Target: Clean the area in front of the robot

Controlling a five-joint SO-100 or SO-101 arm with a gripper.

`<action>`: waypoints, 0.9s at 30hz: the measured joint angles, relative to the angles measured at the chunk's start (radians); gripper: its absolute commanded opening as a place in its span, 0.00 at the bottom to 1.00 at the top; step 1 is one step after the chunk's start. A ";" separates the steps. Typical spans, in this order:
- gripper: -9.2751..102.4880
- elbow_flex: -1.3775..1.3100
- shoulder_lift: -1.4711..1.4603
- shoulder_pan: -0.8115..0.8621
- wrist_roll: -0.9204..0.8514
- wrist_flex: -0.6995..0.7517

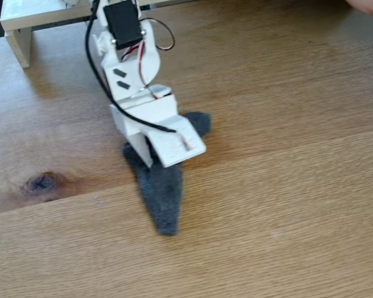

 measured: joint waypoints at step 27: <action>0.08 0.411 0.225 -0.256 0.084 0.014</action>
